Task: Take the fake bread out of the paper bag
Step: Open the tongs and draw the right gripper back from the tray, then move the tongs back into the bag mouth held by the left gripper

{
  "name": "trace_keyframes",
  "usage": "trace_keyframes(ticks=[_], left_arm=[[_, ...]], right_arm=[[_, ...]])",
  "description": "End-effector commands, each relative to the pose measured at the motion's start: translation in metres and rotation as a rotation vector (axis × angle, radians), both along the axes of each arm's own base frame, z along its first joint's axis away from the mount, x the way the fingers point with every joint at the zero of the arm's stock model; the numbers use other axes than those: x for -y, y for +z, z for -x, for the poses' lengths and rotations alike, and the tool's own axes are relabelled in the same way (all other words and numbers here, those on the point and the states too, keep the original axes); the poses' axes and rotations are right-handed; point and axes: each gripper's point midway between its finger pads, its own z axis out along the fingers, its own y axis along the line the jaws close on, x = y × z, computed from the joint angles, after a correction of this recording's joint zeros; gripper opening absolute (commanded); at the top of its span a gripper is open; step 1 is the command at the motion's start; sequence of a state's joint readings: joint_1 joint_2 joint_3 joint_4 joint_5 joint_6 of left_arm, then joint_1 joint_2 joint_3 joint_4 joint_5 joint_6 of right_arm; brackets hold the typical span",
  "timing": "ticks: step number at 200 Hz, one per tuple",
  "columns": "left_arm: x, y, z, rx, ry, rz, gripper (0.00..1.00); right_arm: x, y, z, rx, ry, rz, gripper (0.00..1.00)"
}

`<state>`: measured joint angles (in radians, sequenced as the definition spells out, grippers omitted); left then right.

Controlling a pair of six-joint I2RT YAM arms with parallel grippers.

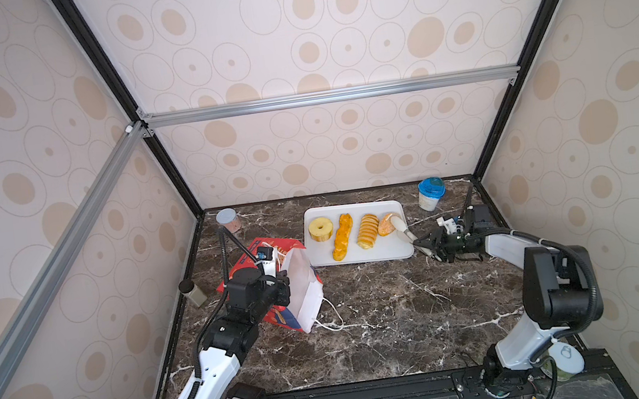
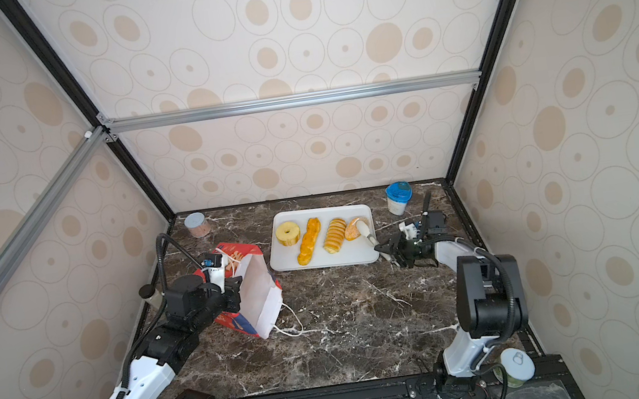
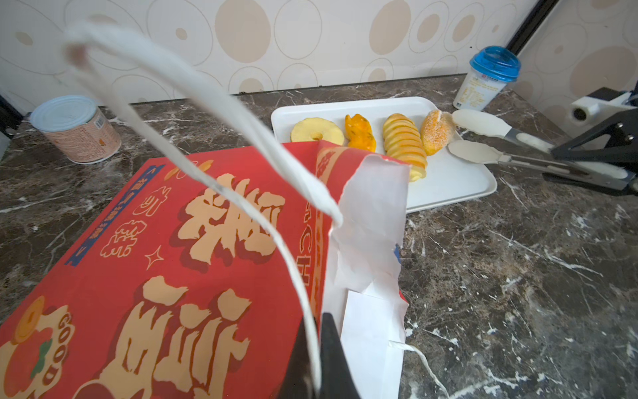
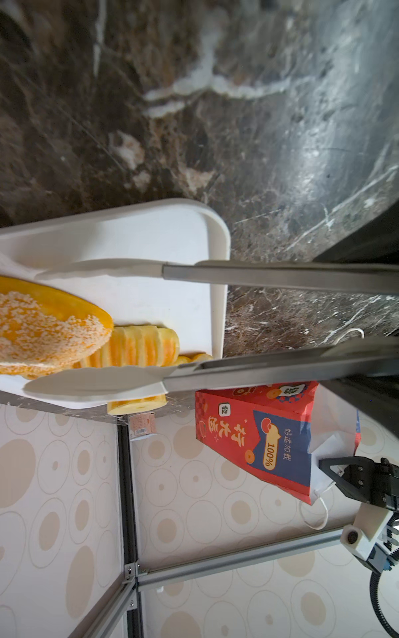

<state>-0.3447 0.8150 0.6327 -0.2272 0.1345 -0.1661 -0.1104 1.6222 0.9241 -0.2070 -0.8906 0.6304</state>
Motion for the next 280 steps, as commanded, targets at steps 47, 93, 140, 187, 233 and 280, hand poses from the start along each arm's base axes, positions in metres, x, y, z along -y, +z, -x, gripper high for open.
trace_keyframes(ticks=[47,93,140,187,233,280], left_arm=[[0.017,0.036,0.02,0.087,-0.158,0.01,0.0],[0.022,0.031,0.025,0.08,-0.204,0.007,0.0],[0.029,0.022,0.03,0.063,-0.242,0.006,0.0],[0.039,0.028,0.042,0.097,-0.311,0.011,0.0],[0.049,0.031,0.049,0.11,-0.379,0.008,0.0],[0.053,0.026,0.047,0.083,-0.388,-0.015,0.0]], right_arm=[[-0.023,0.024,0.06,0.01,0.088,0.006,0.46],[-0.074,0.066,0.122,0.047,0.264,-0.016,0.45],[-0.116,0.112,0.195,0.072,0.412,-0.076,0.45],[-0.178,0.109,0.251,0.054,0.557,-0.095,0.45],[-0.243,0.105,0.253,0.103,0.689,-0.05,0.45],[-0.269,0.104,0.228,0.151,0.695,-0.011,0.44]])
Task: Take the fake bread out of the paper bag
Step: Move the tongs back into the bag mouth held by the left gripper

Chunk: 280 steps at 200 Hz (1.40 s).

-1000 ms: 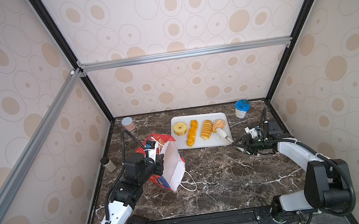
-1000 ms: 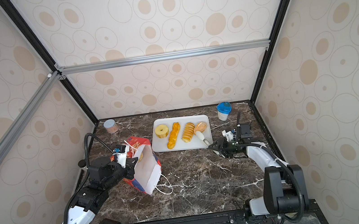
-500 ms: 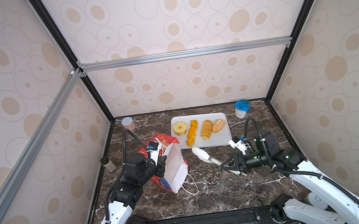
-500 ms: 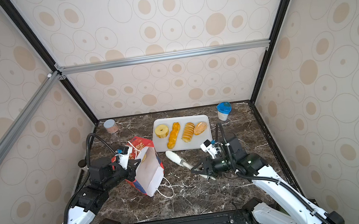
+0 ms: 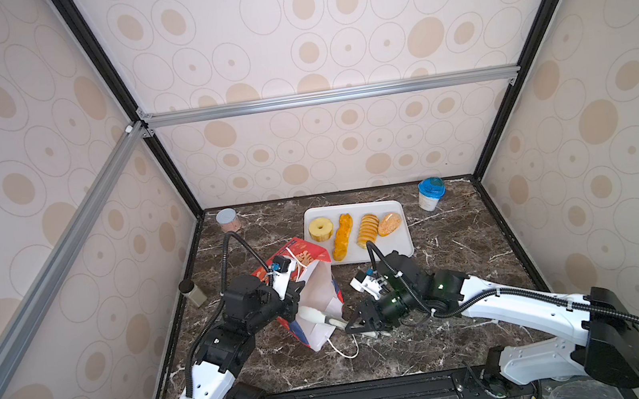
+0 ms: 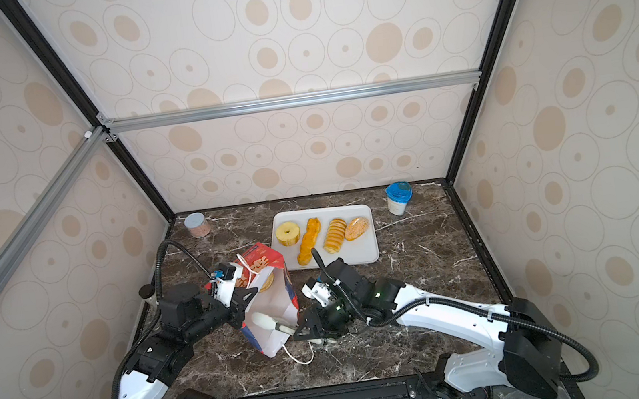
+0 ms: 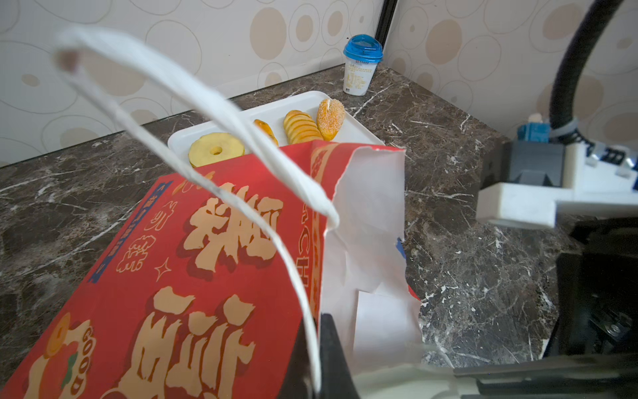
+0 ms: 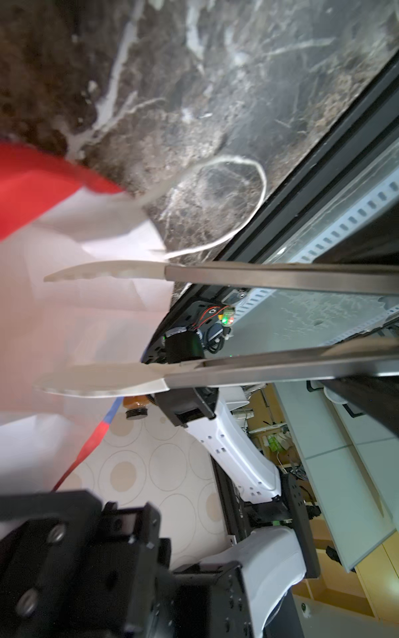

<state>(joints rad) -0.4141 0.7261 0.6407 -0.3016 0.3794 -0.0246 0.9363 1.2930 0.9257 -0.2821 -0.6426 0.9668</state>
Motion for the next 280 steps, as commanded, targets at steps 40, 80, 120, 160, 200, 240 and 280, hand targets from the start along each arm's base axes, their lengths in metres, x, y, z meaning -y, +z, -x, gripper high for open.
trace_keyframes(ticks=[40,80,120,160,200,240,280], left_arm=[[0.008,0.006,-0.001,0.031,-0.031,-0.029,0.0],[0.013,0.011,-0.002,0.033,-0.016,0.014,0.0],[0.019,0.015,-0.001,0.025,-0.018,0.044,0.0],[0.023,0.015,0.002,0.031,-0.035,0.052,0.0],[0.027,0.013,0.003,0.04,-0.047,0.073,0.0],[0.032,0.008,0.002,0.027,-0.064,0.068,0.0],[0.036,0.016,0.001,0.051,-0.066,0.08,0.0]], right_arm=[[-0.015,-0.006,-0.045,0.08,-0.085,-0.003,0.44],[-0.023,-0.016,-0.084,0.125,-0.141,0.028,0.45],[-0.044,-0.025,-0.108,0.139,-0.134,0.05,0.45],[-0.053,-0.038,-0.124,0.126,-0.148,0.088,0.45],[-0.052,-0.051,-0.129,0.109,-0.151,0.126,0.47],[-0.057,-0.067,-0.132,0.083,-0.142,0.147,0.47],[-0.05,-0.073,-0.125,0.064,-0.145,0.162,0.49]])
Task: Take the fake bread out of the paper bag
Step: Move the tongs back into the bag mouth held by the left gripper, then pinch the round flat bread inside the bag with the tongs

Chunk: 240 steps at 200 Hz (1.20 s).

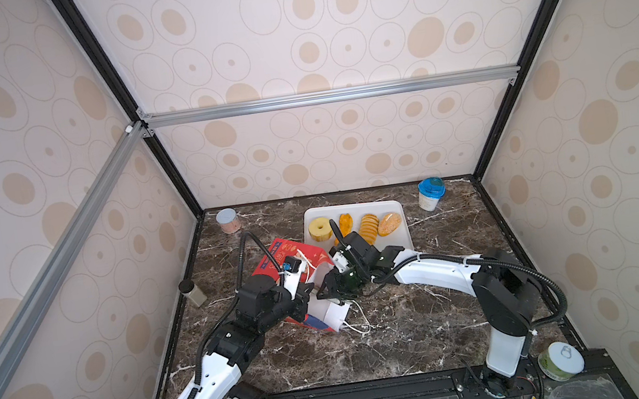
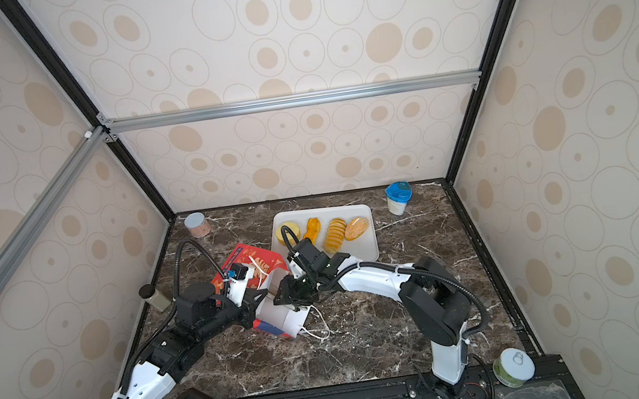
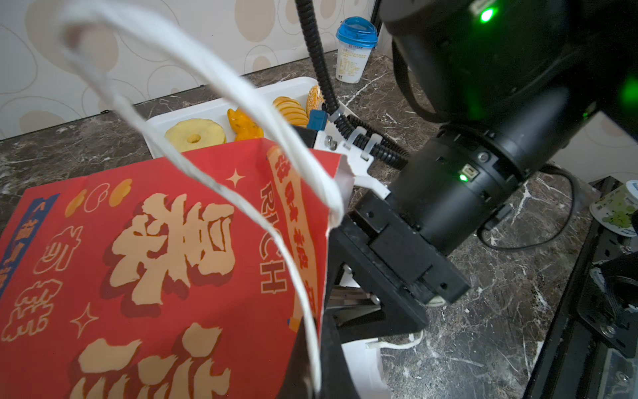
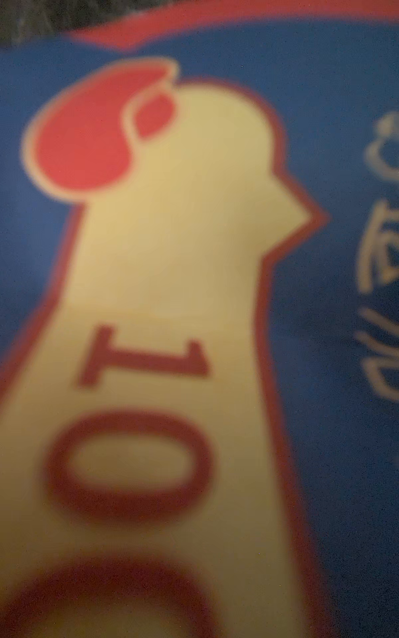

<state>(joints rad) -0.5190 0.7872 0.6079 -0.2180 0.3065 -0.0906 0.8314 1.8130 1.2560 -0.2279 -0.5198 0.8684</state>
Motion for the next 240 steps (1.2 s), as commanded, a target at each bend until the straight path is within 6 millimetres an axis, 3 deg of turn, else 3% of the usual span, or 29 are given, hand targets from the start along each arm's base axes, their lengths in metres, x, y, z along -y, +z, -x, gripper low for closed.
trace_keyframes(ticks=[1,18,93,117,133,186,240], left_arm=[[0.015,0.032,0.002,0.086,-0.054,0.075,0.0],[0.016,0.033,0.003,0.093,-0.059,0.081,0.0],[0.028,0.026,0.011,0.073,-0.112,0.067,0.0],[0.026,0.018,0.015,0.054,-0.117,0.029,0.0],[0.023,0.009,0.018,0.032,-0.124,-0.011,0.0],[0.013,0.007,0.014,0.05,-0.082,-0.072,0.0],[0.001,0.006,0.001,0.096,-0.034,-0.181,0.0]], right_arm=[[0.005,0.0,-0.001,0.005,-0.015,0.005,0.49],[0.006,-0.001,-0.001,0.01,-0.02,-0.009,0.5],[-0.024,-0.003,-0.014,-0.015,0.021,-0.092,0.48],[-0.031,0.001,-0.017,-0.011,0.029,-0.124,0.41],[-0.031,0.008,-0.017,0.005,0.038,-0.137,0.3],[-0.005,0.023,0.005,0.026,0.058,-0.131,0.0],[0.043,0.039,0.046,0.047,0.06,-0.104,0.0]])
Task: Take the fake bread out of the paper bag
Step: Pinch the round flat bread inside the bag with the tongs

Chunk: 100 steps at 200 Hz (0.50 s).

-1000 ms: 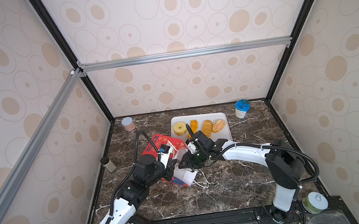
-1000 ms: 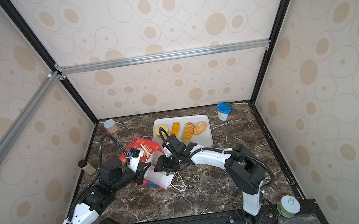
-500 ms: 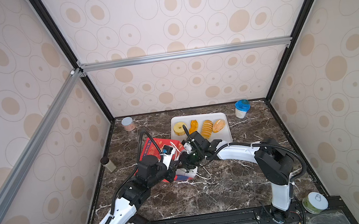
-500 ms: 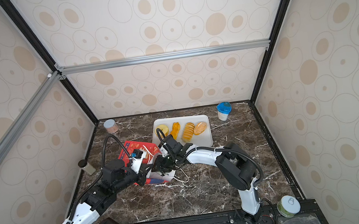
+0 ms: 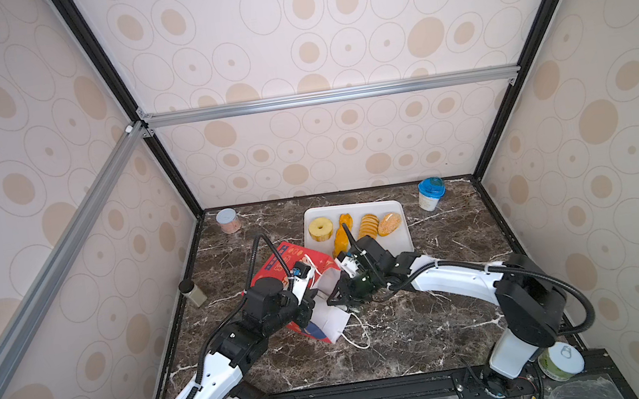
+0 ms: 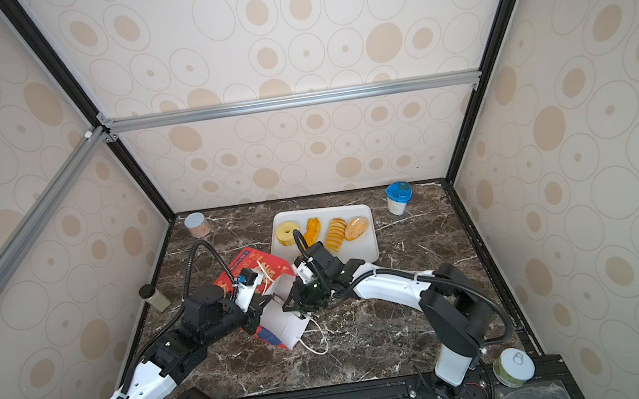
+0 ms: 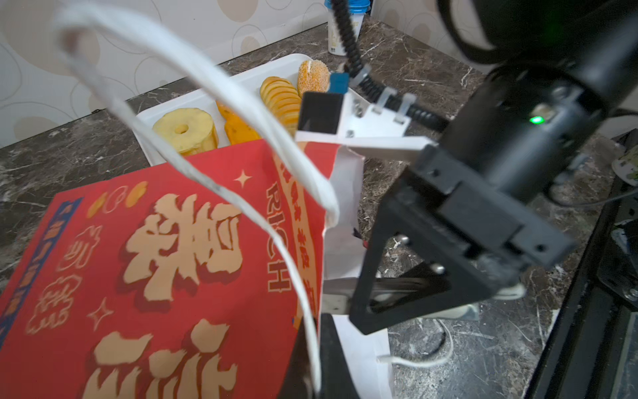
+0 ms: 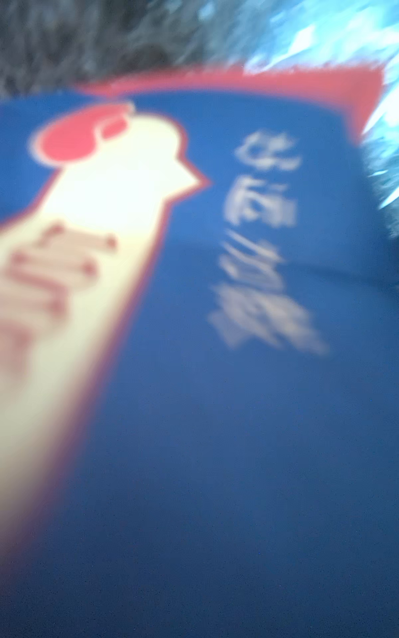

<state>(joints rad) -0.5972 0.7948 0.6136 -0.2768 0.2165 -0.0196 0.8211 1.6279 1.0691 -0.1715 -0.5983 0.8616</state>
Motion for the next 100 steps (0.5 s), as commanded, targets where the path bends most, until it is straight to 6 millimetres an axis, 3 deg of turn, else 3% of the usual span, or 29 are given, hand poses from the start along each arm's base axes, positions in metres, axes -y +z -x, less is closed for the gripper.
trace_keyframes(ticks=[1,44,100], left_arm=[[-0.002,0.019,-0.008,0.082,-0.005,-0.068,0.0],[-0.012,0.021,-0.021,0.093,0.075,-0.103,0.0],[-0.02,0.028,-0.036,0.103,0.202,-0.046,0.0]], right_arm=[[0.017,0.018,0.012,0.048,0.012,-0.023,0.0],[0.044,0.012,0.043,0.016,0.028,-0.023,0.0],[0.059,0.014,0.06,0.024,0.074,-0.004,0.0]])
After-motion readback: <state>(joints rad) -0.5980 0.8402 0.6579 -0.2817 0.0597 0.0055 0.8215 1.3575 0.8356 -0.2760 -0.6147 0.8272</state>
